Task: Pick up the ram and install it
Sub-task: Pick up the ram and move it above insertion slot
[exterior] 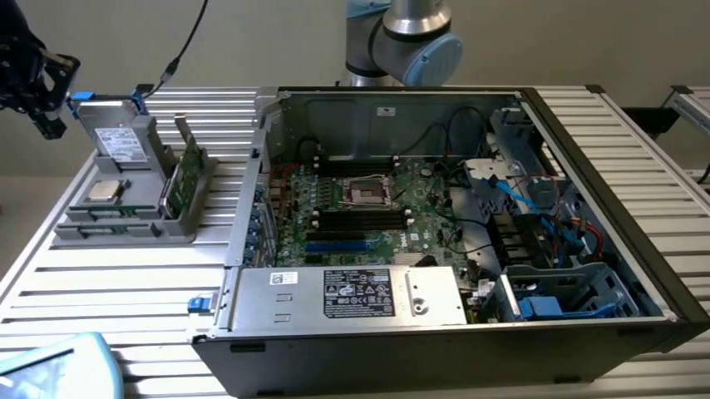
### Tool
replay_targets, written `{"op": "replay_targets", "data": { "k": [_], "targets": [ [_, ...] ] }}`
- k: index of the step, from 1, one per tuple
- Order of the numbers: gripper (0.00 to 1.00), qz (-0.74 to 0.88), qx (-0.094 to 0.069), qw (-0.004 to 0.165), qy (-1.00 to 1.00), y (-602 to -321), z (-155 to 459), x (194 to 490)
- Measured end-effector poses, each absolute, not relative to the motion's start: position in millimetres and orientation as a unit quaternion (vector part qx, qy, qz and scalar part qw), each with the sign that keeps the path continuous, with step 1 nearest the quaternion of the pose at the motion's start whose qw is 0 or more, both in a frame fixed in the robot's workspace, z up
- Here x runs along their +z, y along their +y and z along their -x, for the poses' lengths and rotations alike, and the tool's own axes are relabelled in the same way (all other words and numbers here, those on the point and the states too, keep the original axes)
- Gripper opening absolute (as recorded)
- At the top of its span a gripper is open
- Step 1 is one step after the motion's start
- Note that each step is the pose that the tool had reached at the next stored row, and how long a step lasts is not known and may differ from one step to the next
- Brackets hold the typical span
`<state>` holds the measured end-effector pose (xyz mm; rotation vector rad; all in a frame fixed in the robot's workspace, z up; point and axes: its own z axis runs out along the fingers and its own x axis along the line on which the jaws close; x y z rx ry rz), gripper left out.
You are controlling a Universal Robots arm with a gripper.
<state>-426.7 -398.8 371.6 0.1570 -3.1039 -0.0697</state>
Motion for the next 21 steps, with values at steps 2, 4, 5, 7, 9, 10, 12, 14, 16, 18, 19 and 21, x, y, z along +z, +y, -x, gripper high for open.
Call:
{"op": "replay_targets", "data": {
  "k": [2, 4, 5, 7, 9, 10, 12, 14, 16, 18, 19, 21],
  "targets": [
    [0.11, -0.069, -0.022, 0.017, -0.997, -398.8, 426.7, 371.6],
    [0.11, -0.087, -0.023, 0.017, -0.996, -398.7, 426.8, 371.6],
    [0.11, -0.096, -0.023, 0.017, -0.995, -398.7, 426.8, 371.6],
    [0.11, -0.115, -0.024, 0.018, -0.993, -398.8, 426.7, 371.6],
    [0.11, -0.132, -0.025, 0.018, -0.991, -398.8, 426.7, 371.5],
    [0.11, -0.141, -0.026, 0.018, -0.989, -398.8, 426.7, 371.6],
    [0.11, -0.159, -0.027, 0.018, -0.987, -398.8, 426.7, 371.5],
    [0.11, -0.177, -0.028, 0.019, -0.984, -398.8, 426.7, 371.5],
    [0.11, -0.195, -0.029, 0.019, -0.980, -398.8, 426.7, 371.5],
    [0.11, -0.213, -0.031, 0.019, -0.976, -398.8, 426.7, 371.4],
    [0.11, -0.222, -0.031, 0.019, -0.974, -398.8, 426.7, 371.3],
    [0.11, -0.240, -0.032, 0.019, -0.970, -398.8, 426.7, 371.3]
  ]
}}
